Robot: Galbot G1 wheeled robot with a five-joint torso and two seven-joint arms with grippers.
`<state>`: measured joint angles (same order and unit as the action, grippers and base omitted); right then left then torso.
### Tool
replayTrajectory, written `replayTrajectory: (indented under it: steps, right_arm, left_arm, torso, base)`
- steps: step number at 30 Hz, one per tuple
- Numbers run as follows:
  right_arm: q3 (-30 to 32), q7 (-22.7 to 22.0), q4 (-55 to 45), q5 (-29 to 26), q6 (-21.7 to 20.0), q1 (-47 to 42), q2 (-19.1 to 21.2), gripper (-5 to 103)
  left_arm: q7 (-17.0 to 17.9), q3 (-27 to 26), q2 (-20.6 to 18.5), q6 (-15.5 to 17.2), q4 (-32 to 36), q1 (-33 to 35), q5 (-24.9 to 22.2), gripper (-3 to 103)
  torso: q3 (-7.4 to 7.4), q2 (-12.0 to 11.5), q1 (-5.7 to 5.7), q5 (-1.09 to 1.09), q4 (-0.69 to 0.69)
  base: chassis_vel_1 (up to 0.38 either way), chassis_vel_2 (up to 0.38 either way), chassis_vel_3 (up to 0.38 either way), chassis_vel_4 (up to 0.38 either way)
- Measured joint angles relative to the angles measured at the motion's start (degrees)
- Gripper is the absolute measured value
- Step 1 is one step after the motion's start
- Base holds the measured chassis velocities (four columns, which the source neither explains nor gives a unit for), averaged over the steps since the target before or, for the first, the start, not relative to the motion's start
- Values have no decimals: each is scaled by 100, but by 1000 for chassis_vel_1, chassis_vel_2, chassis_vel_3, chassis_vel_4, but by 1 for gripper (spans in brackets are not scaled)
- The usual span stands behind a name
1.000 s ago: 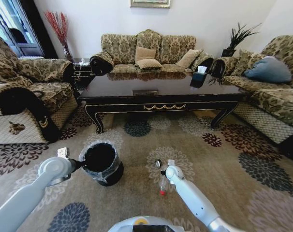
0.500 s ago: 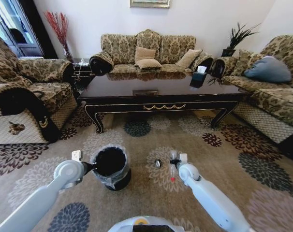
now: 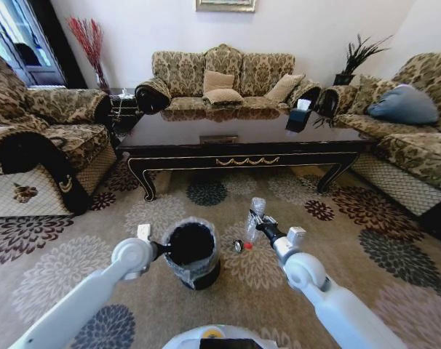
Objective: Move to the front of the table and pick up the trash from the floor, then place it into the trash bin.
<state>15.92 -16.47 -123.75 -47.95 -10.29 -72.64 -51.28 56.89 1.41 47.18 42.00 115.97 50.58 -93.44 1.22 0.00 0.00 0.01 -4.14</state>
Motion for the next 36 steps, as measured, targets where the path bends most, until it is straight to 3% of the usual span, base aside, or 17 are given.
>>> replayTrajectory:
  steps: [13,17,22,34,36]
  right_arm:
    - [358,343,-513,-322,280,-284,149,25]
    - [393,489,-545,-202,411,-354,147,25]
    - [449,663,-613,53,479,-517,164,25]
    - [594,780,-637,337,459,-823,97,21]
    - [629,788,-649,319,397,-864,108,30]
  left_arm:
    - [189,1090,735,-5,-444,-785,87,0]
    - [315,1665,1194,-31,-802,-1273,85,0]
    - [396,2028,1390,-61,-956,-1604,-13,0]
    - [435,2135,1496,-98,-934,-1700,-105,0]
    - [447,2115,1498,-93,-902,-1683,-103,0]
  torso:
    - [0,0,0,0,1]
    - [0,0,0,0,-2]
    - [0,0,0,0,-1]
    - [0,0,0,0,0]
    - [0,0,0,-1,0]
  base:
    - [0,0,0,0]
    - [0,0,0,0]
    - [0,0,0,0]
    - [0,0,0,0]
    - [0,0,0,0]
